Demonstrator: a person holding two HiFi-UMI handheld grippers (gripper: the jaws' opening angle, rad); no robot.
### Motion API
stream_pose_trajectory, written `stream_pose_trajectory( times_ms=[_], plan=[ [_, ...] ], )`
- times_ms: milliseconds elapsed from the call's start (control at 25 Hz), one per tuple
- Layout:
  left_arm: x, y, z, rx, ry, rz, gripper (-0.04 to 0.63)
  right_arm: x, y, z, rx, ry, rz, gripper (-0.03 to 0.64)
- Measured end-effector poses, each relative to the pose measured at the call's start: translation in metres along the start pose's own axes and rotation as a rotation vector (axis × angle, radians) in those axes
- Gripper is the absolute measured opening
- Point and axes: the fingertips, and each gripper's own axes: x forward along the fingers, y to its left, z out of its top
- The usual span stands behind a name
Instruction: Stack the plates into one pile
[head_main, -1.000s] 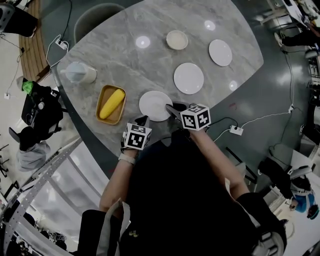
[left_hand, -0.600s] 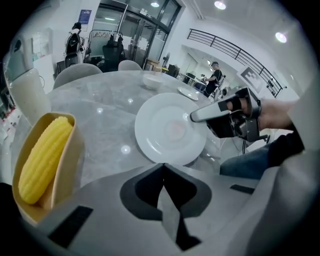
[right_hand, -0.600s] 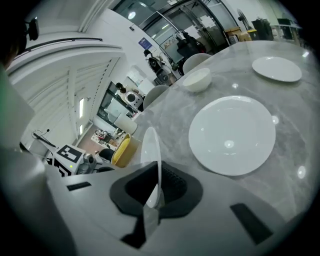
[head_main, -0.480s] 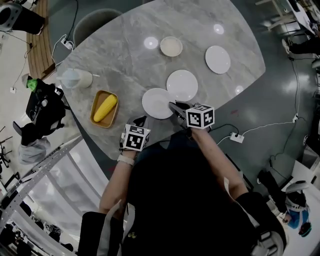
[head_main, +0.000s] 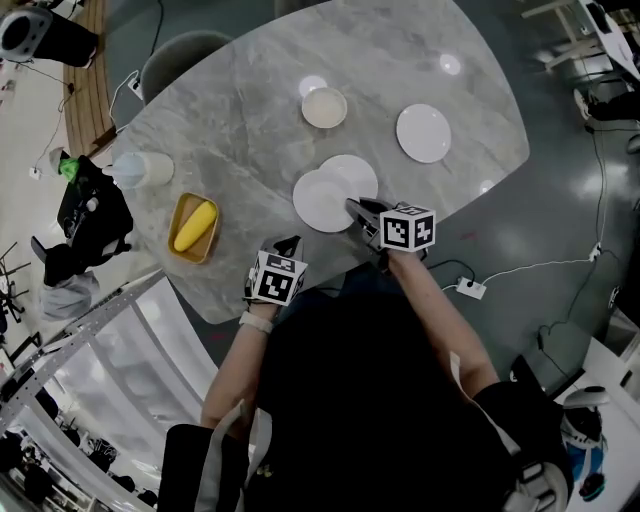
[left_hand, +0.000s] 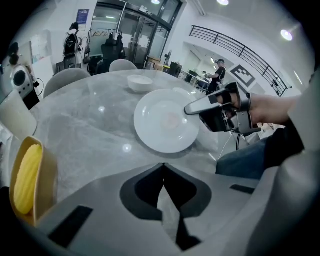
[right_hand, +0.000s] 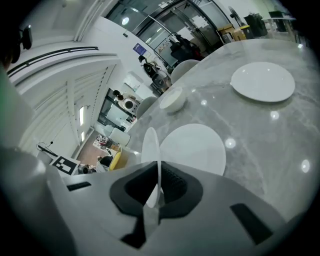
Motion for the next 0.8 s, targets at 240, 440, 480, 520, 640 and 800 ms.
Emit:
stream_pose_trajectory(
  times_ms=[240, 440, 480, 520, 640, 800],
  plan=[
    [0.017, -0.015, 0.026, -0.021, -0.016, 0.016, 0.008, -0.014, -0.029, 0.016, 0.017, 0.03, 0.011, 0.025],
    [0.029, -0.027, 0.043, -0.046, -0.013, 0.022, 0.008, -0.017, -0.046, 0.026, 0.017, 0.055, 0.022, 0.026],
    [0.031, -0.029, 0.046, -0.05, -0.014, 0.024, 0.008, -0.017, -0.049, 0.027, 0.007, 0.067, 0.017, 0.026],
    [0.033, -0.03, 0.049, -0.052, -0.016, 0.026, 0.008, -0.016, -0.051, 0.028, -0.009, 0.081, 0.01, 0.026],
    [0.038, -0.033, 0.053, -0.053, -0.016, 0.029, 0.008, -0.014, -0.055, 0.027, -0.077, 0.129, -0.024, 0.04],
    [0.042, -0.034, 0.056, -0.056, -0.019, 0.039, 0.008, -0.013, -0.062, 0.026, -0.216, 0.196, -0.106, 0.08]
  ],
)
